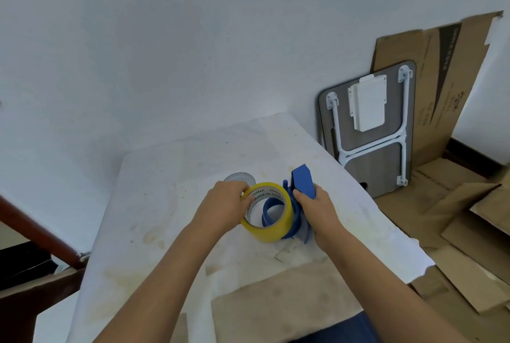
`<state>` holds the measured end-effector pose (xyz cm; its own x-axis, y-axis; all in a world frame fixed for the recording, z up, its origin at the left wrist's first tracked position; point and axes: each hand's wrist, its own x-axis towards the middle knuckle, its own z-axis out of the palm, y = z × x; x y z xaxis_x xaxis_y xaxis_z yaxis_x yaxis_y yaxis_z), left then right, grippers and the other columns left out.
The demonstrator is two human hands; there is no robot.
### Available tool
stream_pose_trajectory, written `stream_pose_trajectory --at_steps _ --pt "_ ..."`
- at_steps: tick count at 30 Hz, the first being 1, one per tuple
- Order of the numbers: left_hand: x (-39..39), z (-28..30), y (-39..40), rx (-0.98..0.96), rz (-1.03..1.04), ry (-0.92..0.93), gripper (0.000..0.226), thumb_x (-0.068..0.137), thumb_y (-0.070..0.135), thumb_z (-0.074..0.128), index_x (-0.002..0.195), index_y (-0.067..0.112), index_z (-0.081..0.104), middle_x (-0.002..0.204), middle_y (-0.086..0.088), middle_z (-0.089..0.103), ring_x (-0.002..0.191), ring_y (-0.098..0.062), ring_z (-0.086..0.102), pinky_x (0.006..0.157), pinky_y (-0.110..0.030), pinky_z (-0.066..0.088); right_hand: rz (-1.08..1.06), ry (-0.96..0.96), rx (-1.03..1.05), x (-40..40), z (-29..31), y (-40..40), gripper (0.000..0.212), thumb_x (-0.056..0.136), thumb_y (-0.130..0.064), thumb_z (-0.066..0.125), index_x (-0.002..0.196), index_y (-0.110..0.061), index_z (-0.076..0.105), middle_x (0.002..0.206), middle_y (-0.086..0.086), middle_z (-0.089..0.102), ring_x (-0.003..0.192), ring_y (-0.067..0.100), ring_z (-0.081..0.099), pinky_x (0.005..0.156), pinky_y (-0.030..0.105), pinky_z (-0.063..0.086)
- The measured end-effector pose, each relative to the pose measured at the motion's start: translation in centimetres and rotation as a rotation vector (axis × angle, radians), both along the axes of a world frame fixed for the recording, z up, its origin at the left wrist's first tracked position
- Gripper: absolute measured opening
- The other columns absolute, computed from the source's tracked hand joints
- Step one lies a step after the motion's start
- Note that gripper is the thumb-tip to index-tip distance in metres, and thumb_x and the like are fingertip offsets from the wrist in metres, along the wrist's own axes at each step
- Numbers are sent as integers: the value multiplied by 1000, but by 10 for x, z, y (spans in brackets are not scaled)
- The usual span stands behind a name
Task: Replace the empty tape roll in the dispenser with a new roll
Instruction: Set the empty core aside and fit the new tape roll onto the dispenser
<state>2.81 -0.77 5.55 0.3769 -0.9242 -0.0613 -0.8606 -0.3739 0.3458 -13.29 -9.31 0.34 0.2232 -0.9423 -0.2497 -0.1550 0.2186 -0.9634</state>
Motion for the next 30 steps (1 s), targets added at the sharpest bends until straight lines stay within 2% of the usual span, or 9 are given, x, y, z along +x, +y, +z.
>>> stream_pose_trajectory --at_steps 2,4,7,10,15,19,22,28,30 --pt "-1 1 -1 -9 0 -11 27 99 34 55 97 11 69 88 -9 75 74 -28 73 73 -45 60 -14 -33 -47 -1 1 1 29 94 -13 58 122 -6 55 95 7 60 78 17 57 75 39 54" --pt "-3 1 -1 -33 -5 -24 24 99 33 55 98 14 69 84 -3 72 70 -22 70 67 -38 59 -21 -50 -66 -1 0 2 39 95 -16 57 133 -15 50 102 1 57 85 17 56 78 39 52" --pt "-7 4 -1 -95 -17 -63 18 101 29 54 102 17 68 68 14 49 58 -6 51 51 -19 39 -34 -143 -19 -1 -3 3 57 94 -22 61 147 -27 38 125 1 57 108 23 58 85 37 52" --pt "-11 5 0 -124 -20 -117 21 101 31 53 103 16 66 66 12 43 65 -15 51 57 -23 37 -35 -241 41 -2 -4 4 66 91 -21 65 148 -35 35 137 2 55 116 26 58 95 43 52" --pt "-18 12 5 -142 -60 -116 24 101 33 51 107 15 67 91 -5 68 75 -22 64 65 -31 51 -7 -365 194 -9 5 9 69 87 -14 69 144 -31 33 127 4 56 91 20 62 68 32 52" --pt "-22 17 9 -165 -80 -109 25 102 33 51 111 18 68 96 -4 70 76 -19 62 64 -25 44 -2 -380 246 -15 8 15 65 84 -22 74 138 -24 38 113 -1 60 90 18 63 68 33 53" --pt "-24 20 13 -153 -85 -137 26 102 33 50 112 18 67 96 -4 70 78 -21 64 64 -26 46 -3 -384 268 -18 10 18 62 82 -22 75 133 -21 40 113 1 61 91 19 63 67 34 54" --pt "-27 25 17 -109 -124 -367 19 103 23 47 112 17 62 97 -4 68 83 -24 67 67 -32 51 -25 -393 286 -20 13 26 62 80 -23 77 129 -23 39 125 8 60 92 23 63 76 41 57" --pt "-27 24 19 -125 -154 -423 17 102 20 48 115 18 59 100 -2 66 85 -23 65 66 -30 47 -25 -431 291 -21 14 28 63 80 -22 77 131 -22 39 127 10 60 92 22 64 71 40 57"
